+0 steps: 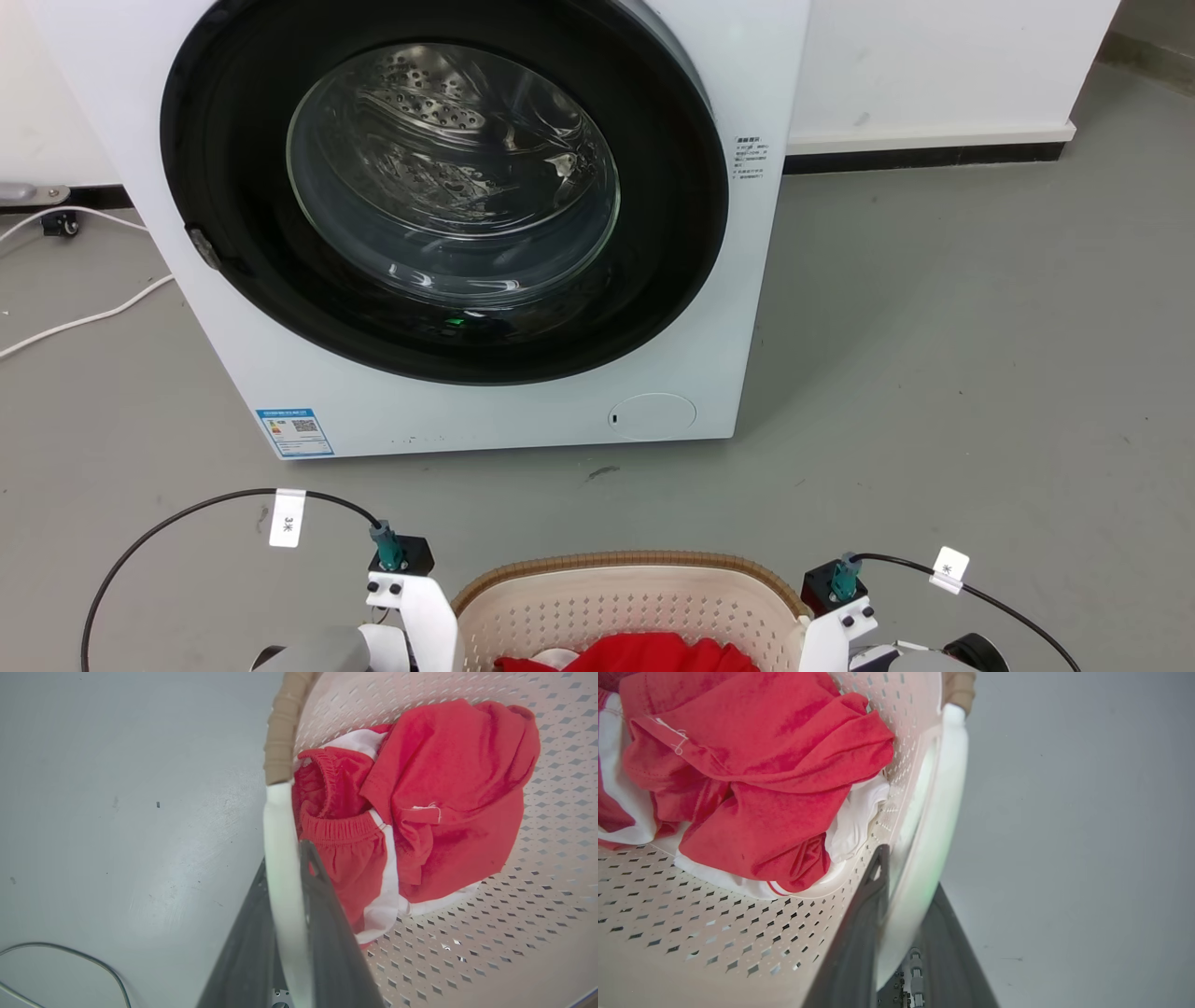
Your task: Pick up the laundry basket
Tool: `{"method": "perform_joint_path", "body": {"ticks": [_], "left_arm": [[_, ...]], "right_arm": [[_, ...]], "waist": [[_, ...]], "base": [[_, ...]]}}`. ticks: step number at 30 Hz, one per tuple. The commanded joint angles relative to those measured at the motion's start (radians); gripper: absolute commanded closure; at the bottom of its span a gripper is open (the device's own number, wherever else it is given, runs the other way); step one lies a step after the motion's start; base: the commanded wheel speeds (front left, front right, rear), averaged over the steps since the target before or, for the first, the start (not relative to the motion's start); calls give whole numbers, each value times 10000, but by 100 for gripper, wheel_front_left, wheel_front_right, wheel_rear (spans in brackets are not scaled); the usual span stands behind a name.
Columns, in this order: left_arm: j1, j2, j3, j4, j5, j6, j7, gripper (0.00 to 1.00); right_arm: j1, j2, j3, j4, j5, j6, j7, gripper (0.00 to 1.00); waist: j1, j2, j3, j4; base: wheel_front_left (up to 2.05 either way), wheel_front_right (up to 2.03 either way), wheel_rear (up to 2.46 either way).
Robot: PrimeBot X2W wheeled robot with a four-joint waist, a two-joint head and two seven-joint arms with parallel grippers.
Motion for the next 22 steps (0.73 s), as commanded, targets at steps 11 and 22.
{"method": "perform_joint_path", "body": {"ticks": [11, 22], "left_arm": [[34, -62, -63, -132, -82, -148, -9, 100], [46, -66, -87, -174, -143, -148, -13, 100]], "right_arm": [[-28, -26, 172, -2, 136, -3, 3, 100], [-47, -30, 259, 4, 202, -3, 32, 100]], "waist": [[0, 0, -20, -7], [0, 0, 11, -27]], "base": [[0, 0, 0], [0, 0, 0]]}}
